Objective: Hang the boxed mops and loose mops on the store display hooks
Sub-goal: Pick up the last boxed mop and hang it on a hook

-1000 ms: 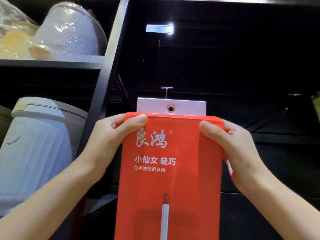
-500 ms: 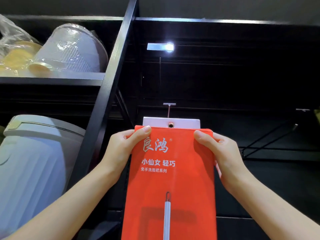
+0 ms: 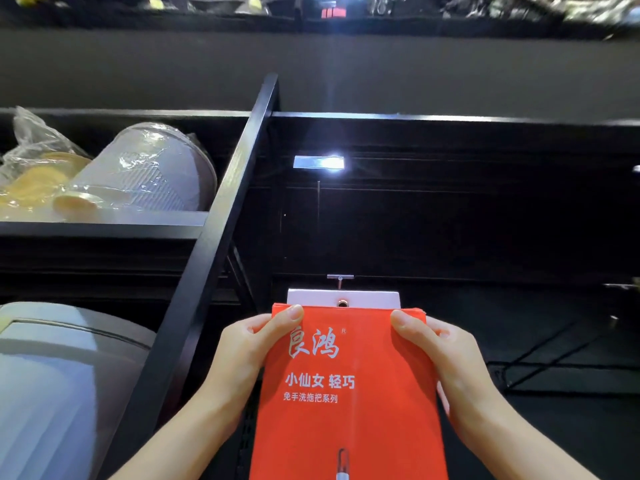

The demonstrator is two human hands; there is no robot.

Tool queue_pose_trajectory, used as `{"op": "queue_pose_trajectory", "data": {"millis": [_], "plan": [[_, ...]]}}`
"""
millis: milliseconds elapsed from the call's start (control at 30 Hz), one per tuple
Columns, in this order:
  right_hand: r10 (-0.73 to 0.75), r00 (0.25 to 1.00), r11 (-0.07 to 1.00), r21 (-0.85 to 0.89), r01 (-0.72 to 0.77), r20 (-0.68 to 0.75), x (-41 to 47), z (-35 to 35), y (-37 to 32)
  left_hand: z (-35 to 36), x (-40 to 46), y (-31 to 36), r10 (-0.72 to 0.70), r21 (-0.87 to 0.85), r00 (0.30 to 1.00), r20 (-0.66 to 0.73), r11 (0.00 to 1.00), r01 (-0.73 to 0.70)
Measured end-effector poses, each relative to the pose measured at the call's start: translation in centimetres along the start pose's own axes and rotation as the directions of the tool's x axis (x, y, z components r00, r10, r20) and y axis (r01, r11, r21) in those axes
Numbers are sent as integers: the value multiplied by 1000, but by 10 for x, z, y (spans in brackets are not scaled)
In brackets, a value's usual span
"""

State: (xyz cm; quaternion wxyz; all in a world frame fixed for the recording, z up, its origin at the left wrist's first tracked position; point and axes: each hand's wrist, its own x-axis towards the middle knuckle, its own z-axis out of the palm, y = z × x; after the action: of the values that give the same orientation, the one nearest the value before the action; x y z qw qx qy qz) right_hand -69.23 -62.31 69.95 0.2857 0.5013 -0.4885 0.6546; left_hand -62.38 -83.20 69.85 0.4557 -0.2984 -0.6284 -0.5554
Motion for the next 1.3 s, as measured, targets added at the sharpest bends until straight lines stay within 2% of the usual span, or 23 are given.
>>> {"op": "queue_pose_trajectory", "data": {"millis": [1300], "plan": [[47, 999, 998, -40, -46, 15, 13, -3, 27, -2, 15, -25, 6, 40, 999, 32, 999, -7]]}}
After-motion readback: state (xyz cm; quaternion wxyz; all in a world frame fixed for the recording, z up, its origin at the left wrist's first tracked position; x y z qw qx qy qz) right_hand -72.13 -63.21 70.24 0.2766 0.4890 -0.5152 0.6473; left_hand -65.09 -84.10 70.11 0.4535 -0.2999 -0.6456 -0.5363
